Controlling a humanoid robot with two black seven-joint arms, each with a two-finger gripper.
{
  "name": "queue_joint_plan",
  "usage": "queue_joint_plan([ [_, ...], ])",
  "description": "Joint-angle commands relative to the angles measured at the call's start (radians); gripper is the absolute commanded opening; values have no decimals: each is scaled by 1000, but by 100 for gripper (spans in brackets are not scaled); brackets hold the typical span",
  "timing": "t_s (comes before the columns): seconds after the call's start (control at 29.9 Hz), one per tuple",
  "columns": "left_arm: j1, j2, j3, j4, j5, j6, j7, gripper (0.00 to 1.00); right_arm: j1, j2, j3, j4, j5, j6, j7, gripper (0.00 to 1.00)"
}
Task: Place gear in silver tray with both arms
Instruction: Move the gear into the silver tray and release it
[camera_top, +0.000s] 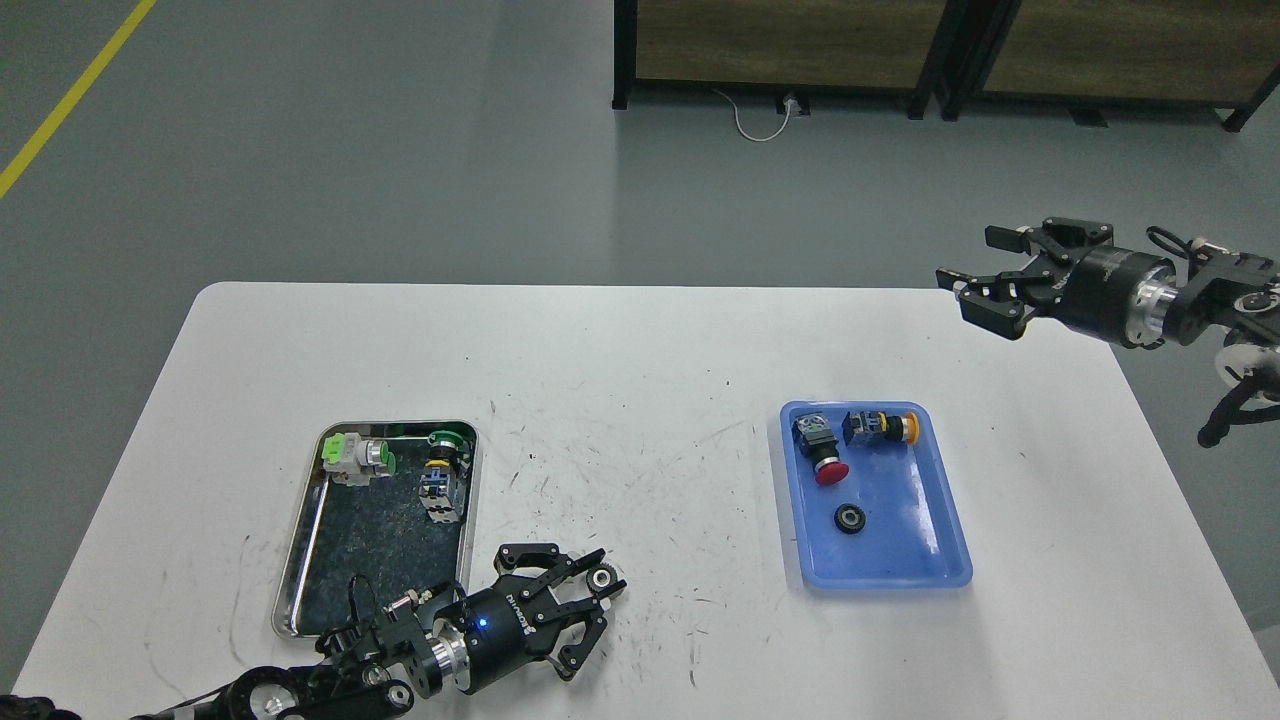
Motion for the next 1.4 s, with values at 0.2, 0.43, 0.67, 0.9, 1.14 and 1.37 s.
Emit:
queue_joint_plan([
  [0.2,-77,199,-19,-154,-19,-8,0,34,8,0,6,-1,0,0,0,75],
  [0.43,-77,437,-66,-329,-38,-16,0,36,11,5,8,-1,0,0,0,75],
  [0.67,-17,568,-69,-359,-100,-15,0,36,15,29,5,-6,0,-20,0,76],
  [0.9,101,594,-88,-338,-104,-4,0,37,18,57,2,-26,0,-21,0,76],
  [1.14,125,579,-95,-292,-123,-2,0,40,18,81,-5,-38,0,-23,-3,76],
  [1.37,124,559,-98,-261,-157,-2,0,45,12,92,-12,-39,-3,-31,-3,76],
])
